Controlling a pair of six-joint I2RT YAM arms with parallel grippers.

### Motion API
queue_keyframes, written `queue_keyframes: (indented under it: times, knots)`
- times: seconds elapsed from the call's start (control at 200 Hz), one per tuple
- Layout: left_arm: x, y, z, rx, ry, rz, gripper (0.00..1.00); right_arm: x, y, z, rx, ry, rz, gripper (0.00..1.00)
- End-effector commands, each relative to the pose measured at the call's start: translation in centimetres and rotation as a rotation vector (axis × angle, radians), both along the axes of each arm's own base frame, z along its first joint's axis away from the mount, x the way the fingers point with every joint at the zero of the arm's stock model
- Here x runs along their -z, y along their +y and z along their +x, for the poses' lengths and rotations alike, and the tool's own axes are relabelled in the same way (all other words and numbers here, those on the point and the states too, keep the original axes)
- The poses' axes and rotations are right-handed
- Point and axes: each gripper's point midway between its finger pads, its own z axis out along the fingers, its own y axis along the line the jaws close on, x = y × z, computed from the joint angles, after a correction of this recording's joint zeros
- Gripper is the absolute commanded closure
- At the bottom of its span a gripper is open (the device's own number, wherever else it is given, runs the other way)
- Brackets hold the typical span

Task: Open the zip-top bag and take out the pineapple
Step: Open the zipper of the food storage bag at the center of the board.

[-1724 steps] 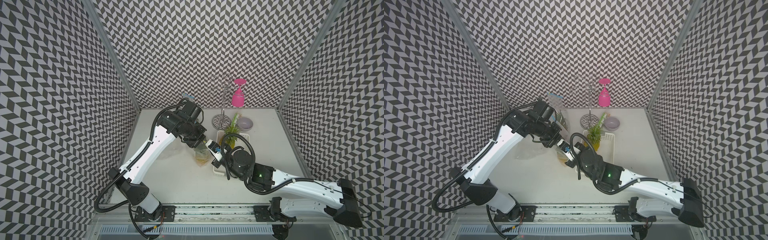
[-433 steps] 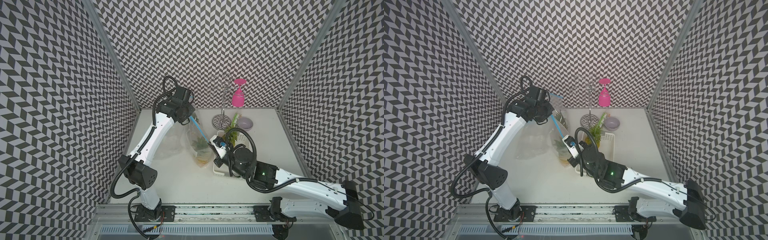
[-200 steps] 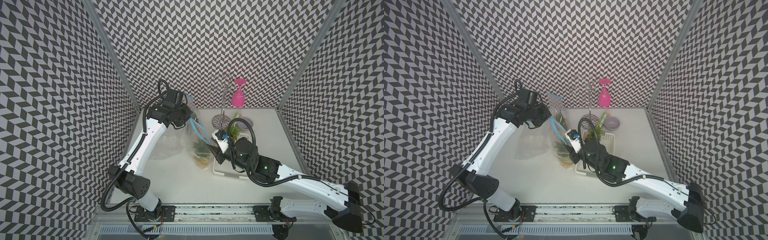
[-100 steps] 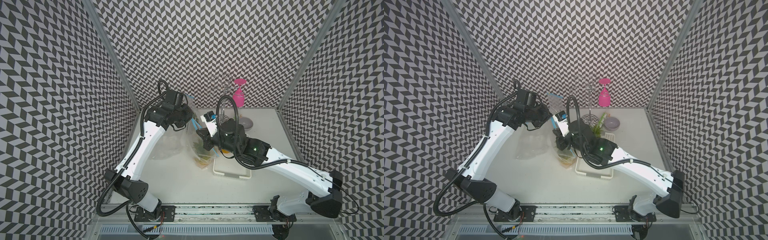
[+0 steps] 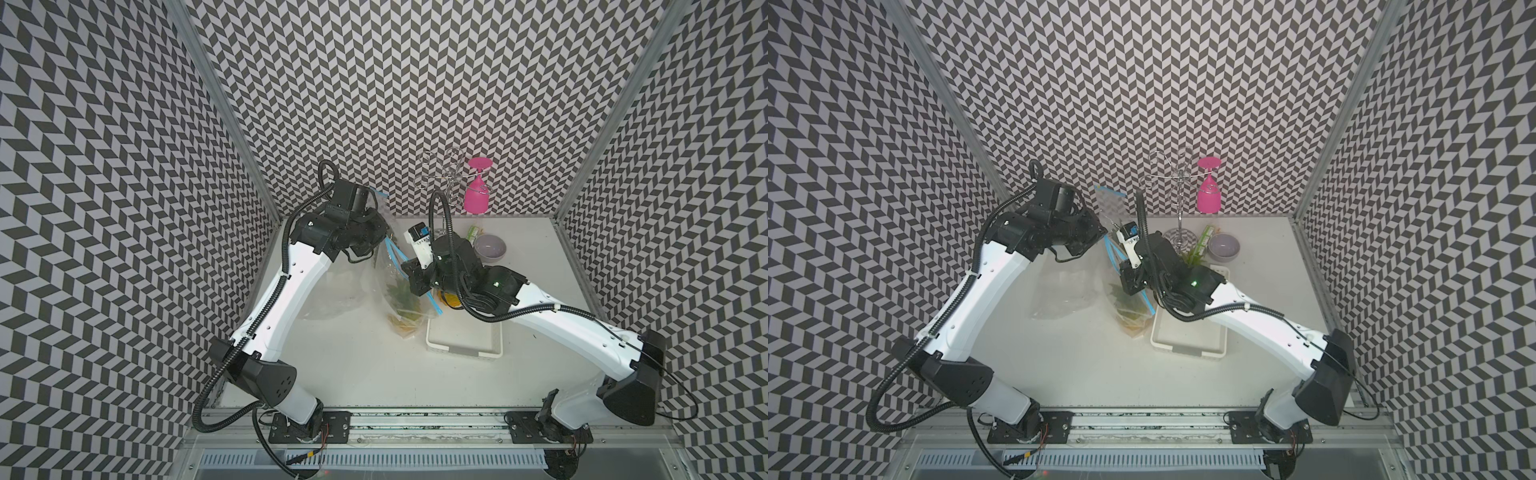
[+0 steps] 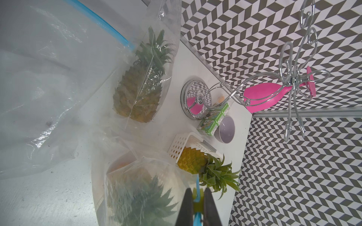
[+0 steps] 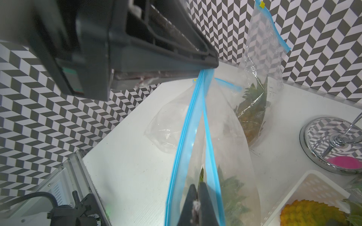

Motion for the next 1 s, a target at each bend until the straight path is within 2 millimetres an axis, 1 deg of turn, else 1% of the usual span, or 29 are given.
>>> queue_keyframes:
  times: [0.0, 0.07, 0.14, 0.235, 0.365, 0.496, 0.566, 0.601, 0.636, 0.761, 0.826, 0.866, 0.916, 0.996]
  knots:
    - [-1.2, -0.1, -0.9, 0.009, -0.013, -0.018, 1.00, -0.5, -0.2, 0.5, 0.015, 0.016, 0.007, 1.00]
    - [-1.5, -0.3, -1.1, 0.011, -0.013, -0.025, 1.00, 0.9, -0.2, 0.8, 0.022, 0.049, -0.043, 1.00]
    - [-1.6, -0.6, -1.3, 0.018, -0.011, -0.036, 1.00, 1.3, 0.3, 0.5, -0.002, 0.069, -0.054, 1.00]
    - [-1.6, -1.1, -1.6, 0.032, -0.004, -0.048, 1.00, 1.7, 0.6, 0.3, 0.019, 0.094, -0.054, 1.00]
    - [-1.7, -1.6, -2.3, 0.052, 0.003, -0.073, 1.00, 3.0, 0.5, 0.9, 0.080, 0.145, -0.078, 1.00]
    - [-1.7, -2.0, -3.2, 0.070, 0.012, -0.085, 1.00, 4.0, -0.9, 1.9, 0.204, 0.165, -0.085, 0.89]
    - [-1.8, -1.9, -3.5, 0.074, 0.012, -0.087, 1.00, 4.5, -1.7, 2.3, 0.223, 0.168, -0.073, 0.85]
    - [-1.8, -1.9, -3.6, 0.077, 0.012, -0.088, 1.00, 4.6, -2.1, 2.3, 0.226, 0.165, -0.072, 0.82]
    - [-1.8, -1.9, -3.7, 0.079, 0.014, -0.090, 1.00, 4.6, -2.4, 2.2, 0.223, 0.157, -0.071, 0.76]
    - [-1.5, -2.0, -4.0, 0.091, 0.021, -0.096, 1.00, 4.8, -2.3, 0.8, 0.169, 0.212, -0.086, 0.47]
    - [-1.5, -2.2, -4.1, 0.099, 0.022, -0.104, 1.00, 5.4, -2.0, -0.3, 0.123, 0.268, -0.087, 0.34]
    - [-1.5, -2.3, -4.2, 0.106, 0.025, -0.109, 1.00, 5.7, -1.7, -1.1, 0.089, 0.300, -0.080, 0.30]
    - [-1.3, -2.4, -4.4, 0.115, 0.032, -0.114, 1.00, 6.1, -1.4, -1.8, 0.065, 0.335, -0.070, 0.26]
    - [-0.9, -2.5, -4.7, 0.125, 0.044, -0.118, 1.00, 6.7, -1.0, -2.4, 0.045, 0.358, -0.072, 0.21]
